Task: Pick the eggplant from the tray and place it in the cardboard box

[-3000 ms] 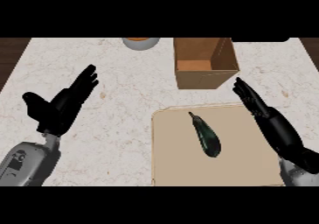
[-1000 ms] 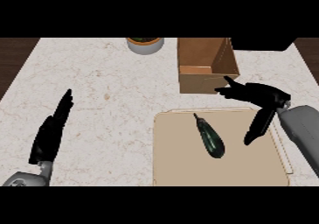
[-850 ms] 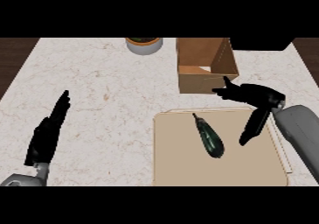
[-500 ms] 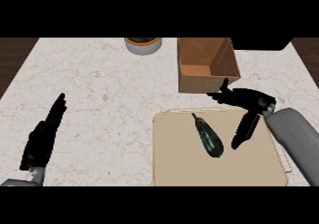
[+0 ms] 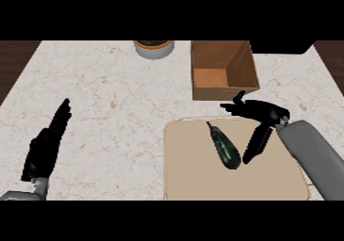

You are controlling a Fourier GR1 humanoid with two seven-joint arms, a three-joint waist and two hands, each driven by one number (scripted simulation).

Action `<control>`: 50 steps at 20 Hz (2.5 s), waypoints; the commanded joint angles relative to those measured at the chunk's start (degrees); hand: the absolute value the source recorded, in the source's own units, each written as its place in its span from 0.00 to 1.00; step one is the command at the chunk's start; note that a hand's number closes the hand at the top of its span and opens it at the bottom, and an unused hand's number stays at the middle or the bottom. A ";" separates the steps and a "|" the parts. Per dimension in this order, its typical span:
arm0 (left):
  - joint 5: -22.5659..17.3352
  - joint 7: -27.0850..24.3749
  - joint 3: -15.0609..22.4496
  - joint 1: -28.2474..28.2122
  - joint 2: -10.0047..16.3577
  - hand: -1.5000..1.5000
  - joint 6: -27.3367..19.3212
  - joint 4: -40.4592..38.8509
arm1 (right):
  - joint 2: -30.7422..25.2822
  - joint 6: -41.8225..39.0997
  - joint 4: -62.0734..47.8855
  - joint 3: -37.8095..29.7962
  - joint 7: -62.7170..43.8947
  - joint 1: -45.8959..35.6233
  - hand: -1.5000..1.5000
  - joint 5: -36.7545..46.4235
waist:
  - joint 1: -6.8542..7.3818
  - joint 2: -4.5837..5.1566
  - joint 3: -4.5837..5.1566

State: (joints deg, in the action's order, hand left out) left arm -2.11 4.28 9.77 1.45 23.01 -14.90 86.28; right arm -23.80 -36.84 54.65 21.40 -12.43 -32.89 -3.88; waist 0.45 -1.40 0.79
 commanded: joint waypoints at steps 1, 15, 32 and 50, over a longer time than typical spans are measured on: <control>0.29 1.76 -0.52 -0.47 0.63 0.50 1.27 2.83 | 2.67 -0.53 -4.80 -0.63 -2.59 -0.95 0.00 1.20 | 0.29 1.46 -0.81; 2.61 -2.09 -1.00 -1.61 -2.84 0.50 1.90 -0.93 | 7.07 1.86 -4.84 -2.25 -2.69 1.17 0.00 5.42 | 0.12 1.55 -0.79; 5.78 1.14 -1.42 -5.53 -5.82 0.50 2.32 5.69 | 8.27 5.76 -2.15 -2.71 5.49 7.39 1.00 15.54 | 0.11 1.35 -0.82; 5.56 -0.35 -1.86 2.14 -5.64 0.50 5.09 2.31 | -19.63 23.36 -4.87 -0.17 46.48 -12.92 1.00 39.07 | 6.09 5.04 -1.48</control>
State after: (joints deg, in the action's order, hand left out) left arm 3.29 3.92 7.76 2.64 17.73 -9.70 88.81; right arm -38.68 -18.68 52.22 21.53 24.60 -43.68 31.90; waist 6.13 2.91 -0.55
